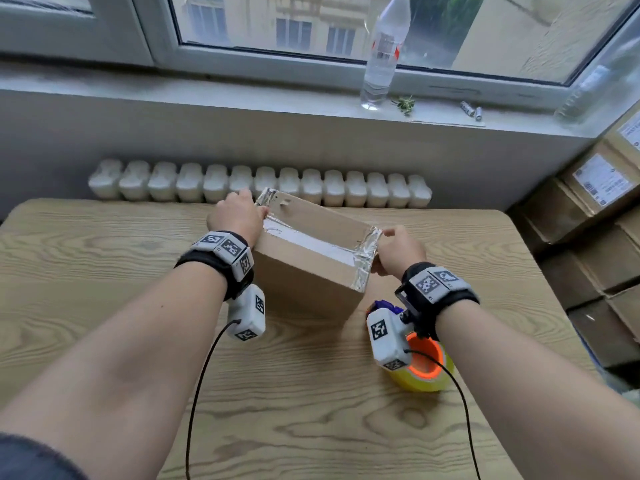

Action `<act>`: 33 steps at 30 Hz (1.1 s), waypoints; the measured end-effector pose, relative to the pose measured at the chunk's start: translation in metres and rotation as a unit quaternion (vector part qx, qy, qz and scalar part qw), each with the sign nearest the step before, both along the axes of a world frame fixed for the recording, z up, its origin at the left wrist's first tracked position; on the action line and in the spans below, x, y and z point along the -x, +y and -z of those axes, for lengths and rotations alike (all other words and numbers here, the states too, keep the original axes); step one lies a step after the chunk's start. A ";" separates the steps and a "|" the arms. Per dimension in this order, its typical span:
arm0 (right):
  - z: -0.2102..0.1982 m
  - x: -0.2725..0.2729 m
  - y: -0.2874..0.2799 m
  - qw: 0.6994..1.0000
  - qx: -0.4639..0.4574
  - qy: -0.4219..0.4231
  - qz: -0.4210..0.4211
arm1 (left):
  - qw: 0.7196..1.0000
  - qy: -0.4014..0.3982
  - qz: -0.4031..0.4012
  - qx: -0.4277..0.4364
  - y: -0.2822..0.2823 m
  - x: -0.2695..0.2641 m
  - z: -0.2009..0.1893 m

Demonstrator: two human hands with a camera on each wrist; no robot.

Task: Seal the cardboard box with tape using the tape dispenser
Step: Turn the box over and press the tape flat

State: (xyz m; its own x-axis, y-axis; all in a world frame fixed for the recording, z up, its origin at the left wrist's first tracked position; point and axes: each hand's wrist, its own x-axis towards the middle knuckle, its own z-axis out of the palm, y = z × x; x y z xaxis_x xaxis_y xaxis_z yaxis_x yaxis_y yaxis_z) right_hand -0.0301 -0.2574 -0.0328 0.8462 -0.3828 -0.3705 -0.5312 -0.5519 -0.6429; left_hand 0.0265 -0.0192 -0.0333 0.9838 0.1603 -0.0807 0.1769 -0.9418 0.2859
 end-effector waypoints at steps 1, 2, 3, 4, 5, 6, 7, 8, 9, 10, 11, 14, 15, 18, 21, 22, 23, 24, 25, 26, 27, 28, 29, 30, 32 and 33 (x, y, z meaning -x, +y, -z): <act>-0.001 -0.005 0.005 1.000 -0.005 -0.016 0.010 | 1.000 -0.001 -0.012 0.001 0.006 0.001 0.000; -0.002 -0.010 0.008 0.999 -0.013 -0.029 0.015 | 1.000 -0.001 -0.026 0.007 0.011 0.002 0.000; -0.005 -0.013 0.012 0.999 -0.016 -0.036 0.009 | 0.999 0.000 -0.041 0.019 0.016 0.002 0.000; -0.007 -0.016 0.017 0.999 -0.013 -0.035 -0.005 | 0.998 0.003 -0.055 0.035 0.020 0.003 0.000; -0.009 -0.019 0.022 0.999 -0.007 -0.030 -0.025 | 0.996 0.007 -0.068 0.051 0.023 0.005 0.000; -0.009 -0.022 0.026 0.999 -0.002 -0.023 -0.048 | 0.995 0.016 -0.077 0.063 0.025 0.007 0.000; -0.011 -0.023 0.031 0.997 0.006 -0.014 -0.078 | 0.994 0.028 -0.082 0.072 0.025 0.009 0.000; -0.012 -0.024 0.035 0.994 0.014 -0.007 -0.110 | 0.993 0.038 -0.082 0.078 0.024 0.011 0.000; -0.011 -0.027 0.037 0.991 0.020 -0.004 -0.135 | 0.993 0.045 -0.080 0.081 0.024 0.013 0.000; -0.011 -0.030 0.037 0.989 0.021 -0.002 -0.149 | 0.992 0.049 -0.077 0.083 0.023 0.014 -0.001; -0.014 -0.031 0.038 0.988 0.019 -0.007 -0.154 | 0.992 0.048 -0.076 0.089 0.023 0.014 -0.002; -0.023 -0.038 0.036 0.987 0.038 -0.039 -0.148 | 0.989 0.029 -0.078 0.123 0.023 0.016 -0.005; -0.025 -0.040 0.035 0.987 0.051 -0.039 -0.150 | 0.988 0.022 -0.077 0.132 0.022 0.016 -0.007; -0.028 -0.045 0.036 0.984 0.079 -0.030 -0.160 | 0.987 0.020 -0.077 0.140 0.021 0.019 -0.008; -0.023 -0.046 0.040 0.981 0.081 -0.023 -0.172 | 0.986 0.020 -0.068 0.148 0.022 0.021 -0.005; -0.021 -0.046 0.041 0.981 0.080 -0.021 -0.177 | 0.986 0.019 -0.064 0.155 0.022 0.021 -0.004; -0.019 -0.046 0.042 0.980 0.081 -0.022 -0.183 | 0.985 0.019 -0.059 0.160 0.023 0.021 -0.002; -0.018 -0.047 0.042 0.978 0.082 -0.024 -0.189 | 0.985 0.021 -0.056 0.164 0.023 0.021 0.000; -0.017 -0.048 0.042 0.977 0.082 -0.028 -0.193 | 0.984 0.022 -0.053 0.167 0.023 0.021 0.001; -0.016 -0.048 0.041 0.977 0.079 -0.031 -0.197 | 0.984 0.024 -0.052 0.168 0.022 0.021 0.002; -0.016 -0.049 0.040 0.977 0.074 -0.033 -0.199 | 0.984 0.028 -0.050 0.168 0.022 0.021 0.003; -0.015 -0.048 0.038 0.977 0.067 -0.035 -0.201 | 0.984 0.032 -0.049 0.168 0.022 0.021 0.003; -0.014 -0.047 0.036 0.977 0.059 -0.034 -0.202 | 0.984 0.038 -0.046 0.170 0.023 0.020 0.003; -0.013 -0.046 0.034 0.977 0.049 -0.034 -0.204 | 0.983 0.045 -0.045 0.173 0.023 0.019 0.003; -0.014 -0.041 0.027 0.976 0.035 -0.036 -0.211 | 0.979 0.053 -0.048 0.189 0.022 0.019 0.002; -0.015 -0.038 0.024 0.975 0.037 -0.042 -0.216 | 0.980 0.041 -0.047 0.191 0.020 0.020 0.002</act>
State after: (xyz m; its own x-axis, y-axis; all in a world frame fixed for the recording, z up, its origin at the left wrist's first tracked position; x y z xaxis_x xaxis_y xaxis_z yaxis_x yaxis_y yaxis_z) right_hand 0.0081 -0.2331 -0.0177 0.9605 -0.0068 -0.2782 -0.1860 -0.7592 -0.6237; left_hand 0.0064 0.0006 -0.0349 0.9536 0.1925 -0.2316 0.2954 -0.7473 0.5952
